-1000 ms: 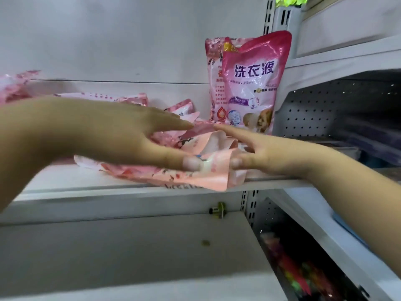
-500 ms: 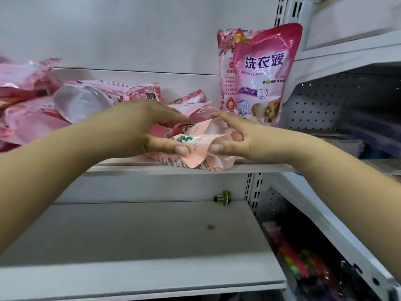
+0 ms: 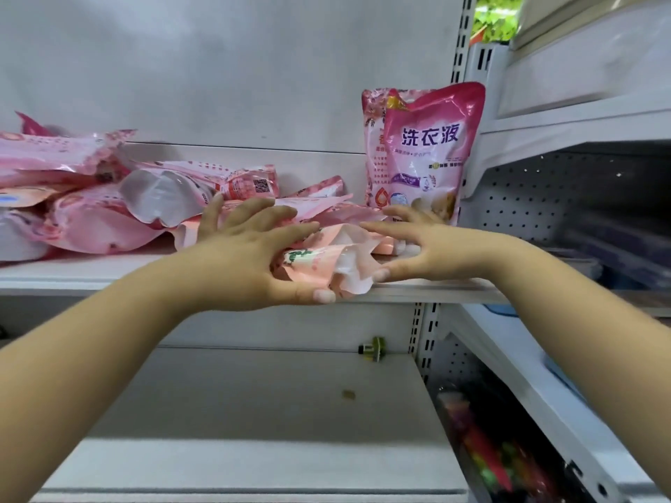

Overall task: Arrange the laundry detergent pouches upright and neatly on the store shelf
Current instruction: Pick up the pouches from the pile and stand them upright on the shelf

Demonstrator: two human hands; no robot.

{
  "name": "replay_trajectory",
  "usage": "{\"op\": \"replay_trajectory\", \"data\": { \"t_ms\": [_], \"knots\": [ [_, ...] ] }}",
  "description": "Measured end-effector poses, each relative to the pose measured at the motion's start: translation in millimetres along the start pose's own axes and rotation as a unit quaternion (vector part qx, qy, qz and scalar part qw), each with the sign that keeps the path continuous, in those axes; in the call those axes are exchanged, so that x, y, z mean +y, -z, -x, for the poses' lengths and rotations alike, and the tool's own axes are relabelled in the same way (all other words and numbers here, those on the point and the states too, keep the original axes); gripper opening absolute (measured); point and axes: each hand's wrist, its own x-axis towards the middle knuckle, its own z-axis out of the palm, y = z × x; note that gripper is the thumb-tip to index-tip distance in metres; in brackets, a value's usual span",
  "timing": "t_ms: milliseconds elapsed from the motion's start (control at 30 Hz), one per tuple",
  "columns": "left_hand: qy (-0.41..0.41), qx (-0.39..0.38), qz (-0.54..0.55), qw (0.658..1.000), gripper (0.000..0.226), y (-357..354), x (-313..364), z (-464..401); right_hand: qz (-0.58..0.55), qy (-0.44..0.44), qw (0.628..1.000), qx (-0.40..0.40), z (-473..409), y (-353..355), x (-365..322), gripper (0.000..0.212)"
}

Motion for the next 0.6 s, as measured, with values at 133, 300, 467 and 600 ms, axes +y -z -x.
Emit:
{"op": "replay_trajectory", "data": {
  "t_ms": [133, 300, 467, 600],
  "knots": [
    [-0.011, 0.086, 0.051, 0.995, 0.094, -13.4, -4.8, 3.5, -0.034, 0.055, 0.998, -0.011, -8.6, -0.1, 0.5, 0.091],
    [-0.01, 0.109, 0.097, 0.989, 0.095, -17.3, -16.8, 4.5, -0.046, 0.087, 0.995, 0.001, -13.3, -7.1, -6.5, 0.074],
    [0.015, 0.029, 0.094, 0.995, 0.071, -6.6, -32.5, 8.1, 0.028, 0.075, 0.997, 0.024, -17.0, -20.2, -20.4, 0.069],
    [0.016, -0.031, 0.117, 0.993, 0.096, 13.9, -23.9, 10.8, 0.02, 0.008, 1.0, 0.01, -3.4, -20.3, -11.4, 0.091]
  ]
}}
